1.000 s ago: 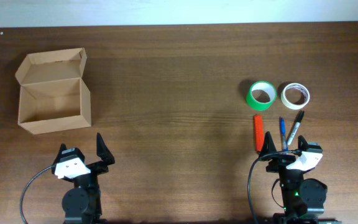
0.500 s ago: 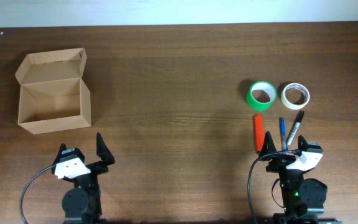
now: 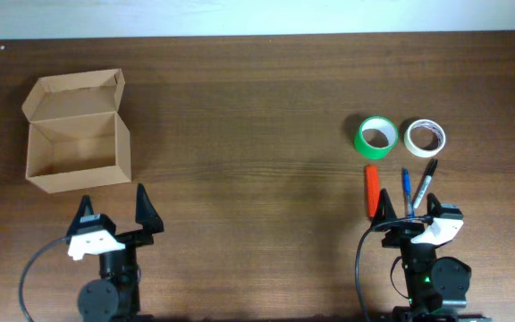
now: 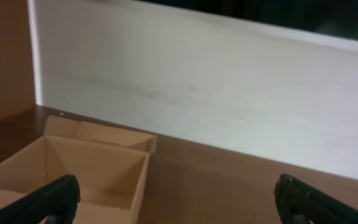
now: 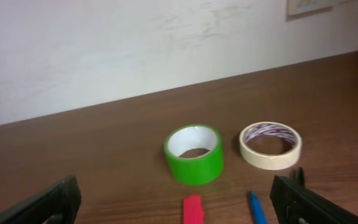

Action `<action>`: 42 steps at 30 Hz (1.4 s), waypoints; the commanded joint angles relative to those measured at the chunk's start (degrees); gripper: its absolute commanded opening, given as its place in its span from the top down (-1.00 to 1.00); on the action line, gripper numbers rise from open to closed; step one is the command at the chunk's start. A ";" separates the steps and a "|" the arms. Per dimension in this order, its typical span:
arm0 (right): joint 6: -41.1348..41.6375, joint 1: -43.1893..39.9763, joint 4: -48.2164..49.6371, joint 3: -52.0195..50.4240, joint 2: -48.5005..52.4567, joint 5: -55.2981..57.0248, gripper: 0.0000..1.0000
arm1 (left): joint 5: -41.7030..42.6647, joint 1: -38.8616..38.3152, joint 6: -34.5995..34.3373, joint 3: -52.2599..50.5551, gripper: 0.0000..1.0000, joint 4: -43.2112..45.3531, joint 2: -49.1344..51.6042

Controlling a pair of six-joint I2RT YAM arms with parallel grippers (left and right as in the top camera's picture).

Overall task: Pack container
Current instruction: 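Reach the left gripper to the cardboard box's left side wall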

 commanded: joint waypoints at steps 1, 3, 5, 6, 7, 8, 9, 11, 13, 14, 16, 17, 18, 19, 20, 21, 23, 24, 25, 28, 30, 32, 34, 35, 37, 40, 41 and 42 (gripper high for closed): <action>0.42 0.11 -0.96 2.43 0.81 -1.49 -0.98 | 0.44 -0.13 0.35 8.94 -1.00 -2.80 6.10; 0.39 0.02 -1.38 4.76 3.54 -0.98 -0.99 | -1.95 -0.13 1.81 14.73 -1.00 -4.85 12.15; 0.39 -0.50 -1.36 7.41 7.96 -0.94 -0.98 | -1.95 -0.13 6.45 21.14 -1.00 -5.88 20.48; 0.39 -0.98 -1.38 9.03 10.80 -0.96 -0.98 | -1.92 -0.13 7.87 24.81 -1.00 -6.23 25.51; 0.22 -1.46 -1.60 11.32 14.56 -0.98 -0.98 | -1.90 -0.13 8.83 28.72 -1.00 -6.99 30.71; -0.39 -2.03 -1.66 13.46 18.05 -1.16 -0.98 | -1.90 -0.13 9.92 32.22 -1.00 -7.76 35.17; -0.92 -2.60 -1.88 16.00 21.81 -1.40 -0.98 | -1.90 -0.11 11.13 36.33 -0.99 -8.87 40.33; -0.90 -3.98 -3.85 22.58 29.77 -1.77 -0.98 | -1.90 -0.11 13.33 43.56 -1.00 -10.84 48.92; -0.90 -5.40 -8.13 31.02 37.92 -1.88 -0.98 | -1.81 0.20 15.82 51.49 -0.99 -12.57 57.59; -0.90 -6.14 -11.13 35.71 41.90 -1.88 -0.98 | -1.51 0.61 16.33 55.15 -0.99 -13.46 61.35; -0.87 -7.72 -18.53 45.77 49.48 -1.88 -0.98 | -1.05 1.90 16.35 62.93 -0.99 -15.96 68.67; -0.87 -8.37 -22.43 50.93 53.05 -2.01 -0.98 | -0.11 2.64 16.37 66.25 -0.99 -17.25 71.65; -0.90 -8.85 -25.70 55.34 56.06 -2.29 -0.98 | 1.36 3.54 16.37 69.35 -1.00 -18.62 74.31; -0.87 -9.33 -30.08 61.40 59.93 -2.34 -0.98 | 2.91 4.55 16.37 72.22 -0.99 -20.11 76.72; -0.90 -9.66 -33.68 66.34 62.99 -2.25 -0.98 | 4.68 5.88 16.39 75.17 -0.99 -21.70 79.36; -0.90 -9.88 -36.48 70.12 65.35 -2.19 -0.98 | 6.49 7.08 16.37 77.35 -0.99 -23.15 81.29; -0.81 -10.29 -41.55 77.66 70.10 -2.49 -0.98 | 10.67 9.73 16.37 80.94 -0.99 -26.12 84.89; -0.87 -10.34 -43.85 80.63 71.95 -3.08 -0.98 | 12.85 11.17 16.37 82.27 -1.00 -27.65 86.62; -0.96 -10.34 -45.79 83.01 73.61 -2.91 -0.98 | 14.43 12.35 16.37 82.97 -1.00 -28.89 87.76; -3.85 -12.59 -48.92 87.86 77.50 -2.67 -0.98 | 15.19 15.56 16.39 83.19 -1.00 -32.28 89.55; -1.27 -16.52 -50.58 90.51 80.04 -3.23 -0.98 | 15.47 17.33 16.17 83.19 -1.00 -35.60 89.79; -0.20 -20.74 -51.56 92.67 82.47 -3.32 -0.98 | 15.23 18.38 16.20 83.19 -1.00 -38.40 89.79; -0.20 -25.00 -52.06 94.23 84.80 -3.34 -0.98 | 15.28 19.12 16.20 83.19 -0.99 -40.94 89.79; -0.20 -26.71 -52.24 94.73 85.81 -3.34 -0.98 | 15.28 19.34 16.20 83.19 -1.00 -42.23 89.79; -0.15 -30.51 -52.94 95.71 88.06 -3.76 -0.98 | 15.28 19.65 16.17 83.19 -1.00 -44.54 89.79; -0.17 -35.19 -54.03 96.06 90.99 -4.39 -0.98 | 15.32 19.65 16.13 83.19 -1.00 -45.83 89.83; -0.17 -36.39 -54.58 96.06 91.97 -4.39 -0.98 | 15.30 19.65 16.13 83.19 -1.00 -45.92 89.83; -0.17 -37.42 -55.12 96.06 92.98 -4.42 -0.99 | 15.30 19.65 16.13 83.19 -1.00 -45.92 89.83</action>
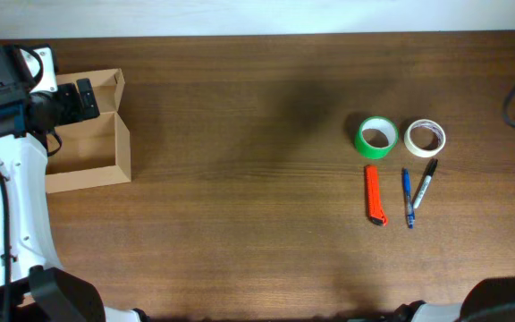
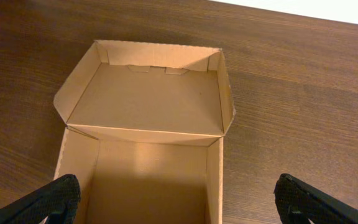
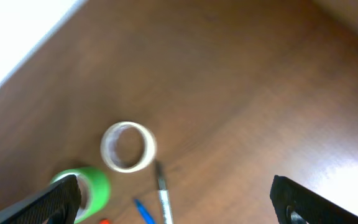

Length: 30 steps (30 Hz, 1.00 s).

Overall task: Pack container
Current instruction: 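Reach the left gripper to the cardboard box's left side wall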

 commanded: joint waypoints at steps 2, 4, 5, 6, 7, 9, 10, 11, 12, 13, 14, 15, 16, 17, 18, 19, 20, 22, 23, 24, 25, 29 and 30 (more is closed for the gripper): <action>0.63 -3.98 -2.32 1.53 3.93 -0.94 -0.98 | 1.20 0.31 0.90 0.96 -1.00 -0.46 0.00; 0.63 -4.85 -3.54 1.53 5.40 -0.94 -0.98 | 1.20 0.24 0.39 0.96 -1.00 -1.22 0.44; 0.61 -5.11 -4.37 1.49 6.21 -0.94 -0.98 | 1.20 0.24 -0.13 0.96 -1.00 -2.03 0.79; 0.61 -5.31 -4.81 1.46 6.86 -0.94 -0.98 | 1.20 0.13 -0.61 0.96 -1.00 -3.28 1.46; 0.61 -5.29 -4.83 1.46 7.30 -0.92 -0.98 | 1.18 0.02 -0.63 0.96 -0.98 -4.57 2.16; 0.61 -5.29 -4.76 1.46 8.55 -0.94 -0.98 | 1.16 -0.02 -0.87 0.96 -0.89 -7.56 4.48; 0.61 -5.29 -4.76 1.46 8.90 -0.94 -0.98 | 0.98 -0.02 -1.11 0.98 -0.86 -8.94 5.75; 0.61 -5.29 -4.74 1.44 9.27 -0.94 -0.98 | 0.94 -0.04 -1.29 0.98 -0.83 -10.54 7.37; 0.61 -5.29 -4.76 1.44 9.60 -0.94 -0.98 | 0.87 -0.24 -1.29 0.98 -0.78 -11.67 8.83; 0.61 -5.29 -4.76 1.44 9.79 -0.94 -0.98 | 0.74 -0.48 -1.31 1.01 -0.78 -12.57 10.25; 0.61 -5.29 -4.74 1.44 9.86 -0.94 -0.99 | 0.59 -0.87 -1.33 1.05 -0.66 -13.27 11.74; 0.61 -5.29 -4.74 1.44 9.86 -0.94 -0.98 | 0.09 -1.33 -1.77 1.05 -0.62 -13.55 12.96; 0.61 -5.29 -4.74 1.44 9.86 -0.94 -0.98 | -1.07 -1.92 -2.45 1.05 -0.62 -13.70 14.03; 0.61 -5.29 -4.74 1.44 9.86 -0.94 -0.98 | -2.47 -2.71 -2.62 1.05 -0.62 -13.77 15.13; 0.61 -5.29 -4.74 1.44 9.86 -0.94 -0.99 | -3.50 -3.50 -2.62 1.05 -0.61 -13.75 16.02; 0.61 -5.29 -4.74 1.44 9.86 -0.94 -0.98 | -4.50 -4.44 -2.60 1.05 -0.62 -13.75 16.90; 0.61 -5.29 -4.74 1.44 9.86 -0.94 -0.98 | -5.51 -5.33 -2.58 1.05 -0.61 -13.73 17.64; 0.61 -5.29 -4.52 1.44 9.86 -0.96 -0.98 | -7.34 -7.19 -2.47 1.16 -0.62 -13.68 18.78; 0.61 -5.29 -4.28 1.44 9.86 -0.96 -0.98 | -8.11 -8.13 -2.32 1.31 -0.61 -13.51 19.34; 0.61 -5.29 -4.11 1.44 9.86 -0.94 -0.98 | -8.70 -9.16 -2.32 1.38 -0.61 -13.07 19.65; 0.61 -5.29 -4.04 1.44 9.86 -0.94 -0.98 | -9.11 -10.03 -2.32 1.38 -0.61 -12.52 19.82; 0.61 -5.29 -4.09 1.44 9.86 -0.94 -0.98 | -10.95 -12.63 -2.67 2.12 -0.61 -11.41 19.87; 0.61 -5.29 -4.09 1.44 9.86 -0.94 -0.98 | -11.98 -12.92 -3.26 2.16 -0.55 -11.39 19.87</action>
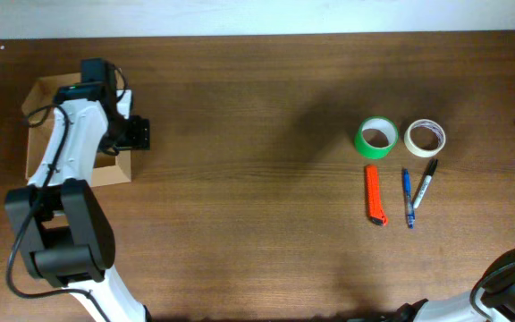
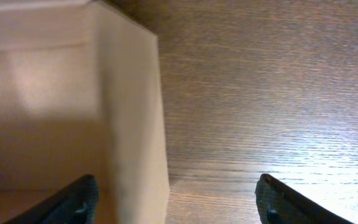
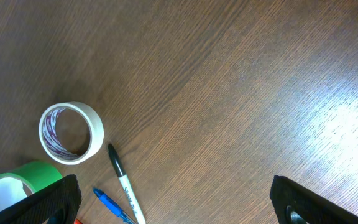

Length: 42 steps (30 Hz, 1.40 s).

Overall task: Pack container
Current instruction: 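Reach the left gripper to the cardboard box's left side wall, then grip the box wall with the left gripper and drag it rightward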

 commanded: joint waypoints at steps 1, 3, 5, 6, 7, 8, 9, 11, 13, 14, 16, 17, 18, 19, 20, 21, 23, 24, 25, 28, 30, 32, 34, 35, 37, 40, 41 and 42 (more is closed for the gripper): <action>0.59 -0.20 0.15 1.40 0.15 -0.70 -0.98 | -4.15 -0.79 -1.64 1.57 -0.43 0.13 0.50; 0.59 -0.20 0.15 1.40 0.15 -0.70 -0.98 | -4.50 -0.70 -2.60 1.57 -0.17 0.13 0.74; 0.59 -0.20 0.15 1.40 0.15 -0.70 -0.98 | -4.59 -0.37 -3.72 1.57 0.12 0.13 1.01; 0.59 -0.20 0.15 1.40 0.15 -0.70 -0.98 | -4.55 -0.15 -4.09 1.57 0.15 0.15 1.16; 0.59 -0.20 0.15 1.40 0.15 -0.70 -0.98 | -4.57 -0.02 -4.17 1.57 0.17 0.15 1.18; 0.59 -0.20 0.15 1.40 0.15 -0.70 -0.98 | -4.79 0.15 -4.70 1.57 0.18 0.15 1.29; 0.59 -0.20 0.15 1.40 0.15 -0.70 -0.98 | -5.11 0.26 -5.18 1.57 0.30 0.13 1.44; 0.59 -0.20 0.13 1.40 0.15 -0.70 -0.98 | -5.18 0.26 -5.60 1.57 0.63 0.13 1.73; 0.59 -0.20 0.15 1.40 0.15 -0.70 -0.98 | -5.29 0.26 -5.86 1.57 0.95 0.15 1.88; 0.59 -0.20 0.15 1.40 0.15 -0.70 -0.98 | -6.34 0.26 -7.02 1.57 0.97 0.13 1.90; 0.59 -0.20 0.15 1.40 0.15 -0.70 -0.98 | -7.19 0.26 -7.08 1.57 0.97 0.15 1.90; 0.59 -0.20 0.15 1.40 0.15 -0.70 -0.98 | -7.56 0.26 -7.08 1.57 0.96 0.15 1.90; 0.59 -0.20 0.15 1.40 0.15 -0.70 -0.98 | -7.74 0.26 -7.08 1.57 0.97 0.15 1.90; 0.59 -0.20 0.15 1.40 0.15 -0.70 -0.98 | -7.72 0.24 -7.08 1.57 0.97 0.15 1.90; 0.59 -0.20 0.15 1.40 0.15 -0.70 -0.98 | -7.69 0.13 -7.08 1.60 0.96 0.15 1.88; 0.59 -0.20 0.15 1.40 0.15 -0.70 -0.98 | -7.63 0.02 -7.08 1.75 0.97 0.07 1.81; 0.59 -0.20 0.15 1.40 0.15 -0.70 -0.98 | -6.75 -0.52 -7.06 2.78 0.96 -1.38 1.53; 0.59 -0.20 0.13 1.40 0.15 -0.70 -0.98 | -5.84 -0.90 -7.04 3.58 0.97 -2.29 1.40; 0.59 -0.20 0.15 1.40 0.15 -0.70 -0.98 | -4.83 -1.36 -7.04 4.76 0.96 -3.41 1.18; 0.59 -0.20 0.13 1.40 0.15 -0.70 -0.98 | -1.97 -3.50 -6.82 11.10 0.97 -7.48 1.03; 0.59 -0.20 0.13 1.40 0.15 -0.70 -0.98 | -0.76 -5.42 -6.86 16.55 0.97 -10.54 1.01; 0.59 -0.20 0.15 1.40 0.15 -0.70 -0.98 | -0.98 -7.96 -8.59 23.32 0.96 -14.21 1.03; 0.59 -0.20 0.13 1.40 0.15 -0.70 -0.98 | -0.98 -10.93 -11.43 30.36 0.97 -17.51 1.03; 0.59 -0.20 0.15 1.40 0.15 -0.70 -0.98 | -1.01 -12.41 -12.83 33.44 0.97 -18.78 1.03; 0.59 -0.20 0.13 1.40 0.15 -0.70 -0.98 | -0.96 -15.45 -16.52 38.73 0.97 -20.70 1.03; 0.59 -0.20 0.13 1.40 0.15 -0.70 -0.98 | -0.98 -21.33 -22.97 44.41 0.97 -23.63 1.03; 0.59 -0.20 0.15 1.40 0.15 -0.70 -0.98 | -0.98 -23.02 -24.94 45.16 0.97 -24.59 1.03; 0.59 -0.20 0.15 1.40 0.15 -0.70 -0.98 | -0.98 -25.05 -27.23 45.64 0.97 -25.86 1.03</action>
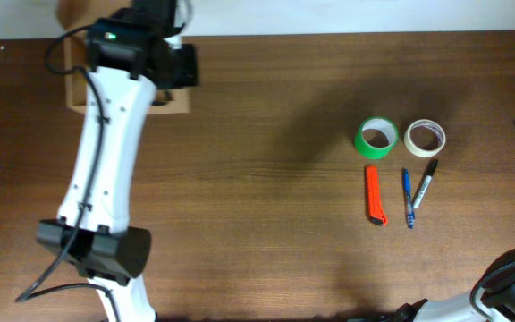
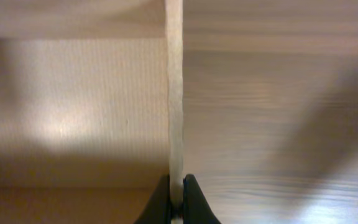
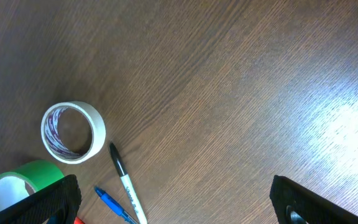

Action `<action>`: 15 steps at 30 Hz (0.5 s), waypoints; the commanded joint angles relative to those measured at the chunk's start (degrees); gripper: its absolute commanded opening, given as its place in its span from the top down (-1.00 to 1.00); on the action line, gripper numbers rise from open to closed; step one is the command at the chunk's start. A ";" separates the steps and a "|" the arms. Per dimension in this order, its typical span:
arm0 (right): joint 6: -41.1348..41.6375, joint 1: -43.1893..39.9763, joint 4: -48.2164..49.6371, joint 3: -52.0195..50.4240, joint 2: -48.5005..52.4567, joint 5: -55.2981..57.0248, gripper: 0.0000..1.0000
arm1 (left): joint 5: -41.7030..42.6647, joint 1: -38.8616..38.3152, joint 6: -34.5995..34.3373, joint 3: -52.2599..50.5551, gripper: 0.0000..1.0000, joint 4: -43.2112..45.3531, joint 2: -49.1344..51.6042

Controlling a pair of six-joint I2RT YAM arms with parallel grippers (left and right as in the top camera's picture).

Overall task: Pack container
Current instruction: 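Grip the box wall with the left gripper and drag it rightward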

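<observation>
The open cardboard box (image 1: 77,89) lies near the table's far edge at the left, mostly hidden under my left arm. My left gripper (image 1: 180,77) is shut on the box's thin right wall (image 2: 174,93), its jaws pinching the wall's edge (image 2: 176,200). My right gripper (image 3: 179,208) hangs open high above the table at the far right, holding nothing. Below it are a white tape roll (image 3: 73,132), a green tape roll (image 3: 20,185), a black marker (image 3: 124,183) and a blue pen (image 3: 112,206).
In the overhead view, the green tape (image 1: 376,138), white tape (image 1: 425,137), orange cutter (image 1: 375,194), blue pen (image 1: 407,198) and black marker (image 1: 424,183) form a group at the right. Bare wood table (image 1: 266,197) lies between box and group.
My left gripper was open astride the box's right wall; now it is shut on that wall. The box has moved right and toward the far edge. The right arm is still.
Both arms sat folded at the front edge with grippers open. Then my left gripper was above the box at the far left and my right had risen at the far right. Then the left stood open over the box's right wall, and now grips it, box shifted.
</observation>
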 commanded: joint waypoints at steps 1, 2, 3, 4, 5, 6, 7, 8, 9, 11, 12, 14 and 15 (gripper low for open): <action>0.57 -0.20 0.15 1.40 0.15 -0.31 -0.98 | 0.42 -6.12 -10.69 2.16 0.97 -3.02 -0.24; 0.57 -0.20 0.15 1.40 0.15 -0.31 -0.98 | 0.42 -7.87 -11.85 2.16 0.97 -3.82 -0.22; 0.57 -0.20 0.15 1.40 0.15 -0.31 -0.98 | 0.39 -9.68 -12.74 2.16 0.97 -4.50 0.11; 0.57 -0.20 0.15 1.40 0.15 -0.31 -0.98 | 0.39 -11.45 -13.42 2.16 0.97 -4.83 0.39; 0.57 -0.20 0.15 1.40 0.15 -0.31 -0.98 | 0.37 -13.31 -14.16 2.16 0.97 -4.83 0.85; 0.57 -0.20 0.13 1.40 0.15 -0.31 -0.98 | 0.39 -14.82 -14.75 2.16 0.97 -4.55 1.44; 0.57 -0.20 0.15 1.40 0.15 -0.31 -0.98 | 0.39 -16.35 -15.30 2.16 0.97 -4.20 2.05; 0.57 -0.20 0.15 1.40 0.15 -0.31 -0.98 | 0.42 -17.68 -15.41 2.16 0.97 -3.85 2.86; 0.57 -0.20 0.15 1.40 0.15 -0.31 -0.98 | 0.37 -18.86 -15.61 2.16 0.97 -3.67 3.76; 0.57 -0.20 0.15 1.40 0.15 -0.31 -0.98 | 0.44 -20.87 -16.17 2.16 0.97 -4.09 6.34; 0.57 -0.20 0.15 1.40 0.15 -0.31 -0.98 | 0.42 -21.64 -16.50 2.16 0.97 -4.44 7.63; 0.57 -0.20 0.13 1.40 0.15 -0.31 -0.98 | 0.44 -23.02 -17.07 2.16 0.97 -4.52 10.84; 0.57 -0.20 0.13 1.40 0.15 -0.31 -0.98 | 0.44 -23.54 -17.79 2.16 0.97 -4.37 12.28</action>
